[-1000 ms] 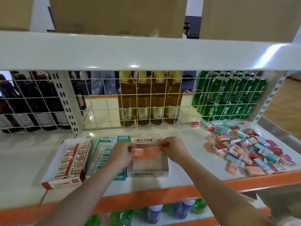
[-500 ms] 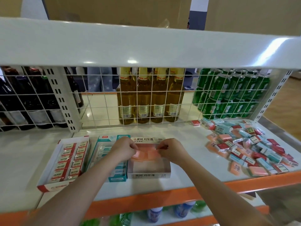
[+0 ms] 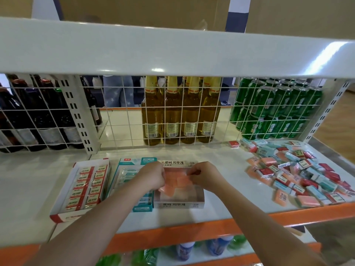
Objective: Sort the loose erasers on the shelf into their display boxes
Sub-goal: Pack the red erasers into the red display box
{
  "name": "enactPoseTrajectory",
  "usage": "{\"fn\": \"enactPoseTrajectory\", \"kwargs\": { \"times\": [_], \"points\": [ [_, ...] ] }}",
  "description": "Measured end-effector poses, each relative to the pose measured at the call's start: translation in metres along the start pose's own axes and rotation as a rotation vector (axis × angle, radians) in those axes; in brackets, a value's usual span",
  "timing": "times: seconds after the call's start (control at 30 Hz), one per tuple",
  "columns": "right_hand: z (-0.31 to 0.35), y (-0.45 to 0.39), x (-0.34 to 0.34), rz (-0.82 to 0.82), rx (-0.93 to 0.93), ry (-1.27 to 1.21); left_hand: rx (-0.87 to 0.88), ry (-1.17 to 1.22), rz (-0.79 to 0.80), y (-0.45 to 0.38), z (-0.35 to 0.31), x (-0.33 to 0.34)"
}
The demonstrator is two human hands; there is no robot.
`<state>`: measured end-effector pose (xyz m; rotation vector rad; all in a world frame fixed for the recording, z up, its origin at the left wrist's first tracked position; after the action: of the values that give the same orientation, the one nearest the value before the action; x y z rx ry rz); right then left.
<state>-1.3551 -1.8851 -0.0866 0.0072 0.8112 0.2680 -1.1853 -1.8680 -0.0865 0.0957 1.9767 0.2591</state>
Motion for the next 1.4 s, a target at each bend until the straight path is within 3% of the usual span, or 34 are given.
{"fn": "enactPoseTrajectory", "kwargs": {
  "times": [0.33,0.53,0.73,0.93,1.1,1.23,1.4],
  "points": [
    [0.01,0.004,0.002,0.11,0.037,-0.027,0.003,-0.002,-0.225,0.006,0.009,-0.007],
    [0.018,0.006,0.011,0.243,0.086,-0.099,0.096,0.073,-0.226,0.02,0.014,-0.003],
    [0.025,0.004,0.028,0.268,0.102,-0.043,0.088,0.163,-0.253,0.027,0.021,-0.001],
    [0.018,-0.002,0.023,0.206,0.071,0.121,0.145,0.171,-0.241,0.032,0.022,-0.002],
    [0.012,0.003,0.006,0.168,0.026,0.136,0.313,0.049,-0.042,0.04,0.012,-0.001],
    [0.012,0.012,0.003,0.235,-0.032,0.054,0.397,-0.132,0.023,0.047,0.005,0.001],
    [0.019,0.019,0.008,0.388,-0.087,0.043,0.394,-0.102,-0.011,0.054,0.007,-0.001]
  ]
}}
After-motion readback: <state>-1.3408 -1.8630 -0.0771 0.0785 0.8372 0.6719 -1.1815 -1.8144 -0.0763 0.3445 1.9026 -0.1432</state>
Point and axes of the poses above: each hand's wrist, its own y-axis away from the middle knuckle, its own x-axis out of the palm, z = x × y, the point moved 1 cm from there along -y, towards the middle knuckle
